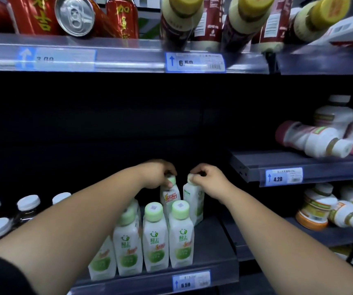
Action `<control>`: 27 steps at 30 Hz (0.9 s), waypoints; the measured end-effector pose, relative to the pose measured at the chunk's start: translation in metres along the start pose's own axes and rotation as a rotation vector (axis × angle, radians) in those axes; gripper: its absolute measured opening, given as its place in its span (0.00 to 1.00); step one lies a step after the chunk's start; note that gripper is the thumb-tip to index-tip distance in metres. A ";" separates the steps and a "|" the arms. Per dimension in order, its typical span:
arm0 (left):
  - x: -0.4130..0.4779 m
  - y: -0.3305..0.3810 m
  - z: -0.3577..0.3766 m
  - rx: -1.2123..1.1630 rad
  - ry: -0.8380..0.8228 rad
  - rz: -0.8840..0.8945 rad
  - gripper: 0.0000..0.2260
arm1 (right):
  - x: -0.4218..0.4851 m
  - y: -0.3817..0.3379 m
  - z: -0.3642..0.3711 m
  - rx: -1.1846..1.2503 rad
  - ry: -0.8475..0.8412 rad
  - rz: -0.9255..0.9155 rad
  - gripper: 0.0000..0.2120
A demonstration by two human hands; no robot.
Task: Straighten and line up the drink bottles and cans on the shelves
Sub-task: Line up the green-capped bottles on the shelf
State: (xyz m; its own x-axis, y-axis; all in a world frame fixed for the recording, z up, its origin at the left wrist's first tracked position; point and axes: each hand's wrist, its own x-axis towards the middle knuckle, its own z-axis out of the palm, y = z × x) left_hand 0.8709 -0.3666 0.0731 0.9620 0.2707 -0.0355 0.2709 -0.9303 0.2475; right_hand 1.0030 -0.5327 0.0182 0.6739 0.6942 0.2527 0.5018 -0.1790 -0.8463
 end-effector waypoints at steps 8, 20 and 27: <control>-0.011 -0.010 -0.010 -0.004 -0.054 0.000 0.18 | 0.002 -0.004 0.002 0.037 -0.091 0.011 0.11; -0.033 -0.012 -0.014 0.086 -0.018 -0.065 0.20 | -0.005 -0.011 0.015 -0.045 -0.079 -0.042 0.15; -0.043 -0.011 -0.019 0.001 -0.073 0.027 0.20 | -0.011 -0.013 0.014 0.110 -0.161 -0.044 0.14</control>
State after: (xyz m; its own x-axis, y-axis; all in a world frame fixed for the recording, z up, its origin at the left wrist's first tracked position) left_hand 0.8262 -0.3629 0.0898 0.9689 0.2268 -0.0989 0.2447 -0.9373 0.2481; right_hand 0.9820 -0.5284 0.0199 0.5528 0.8039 0.2193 0.4604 -0.0753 -0.8845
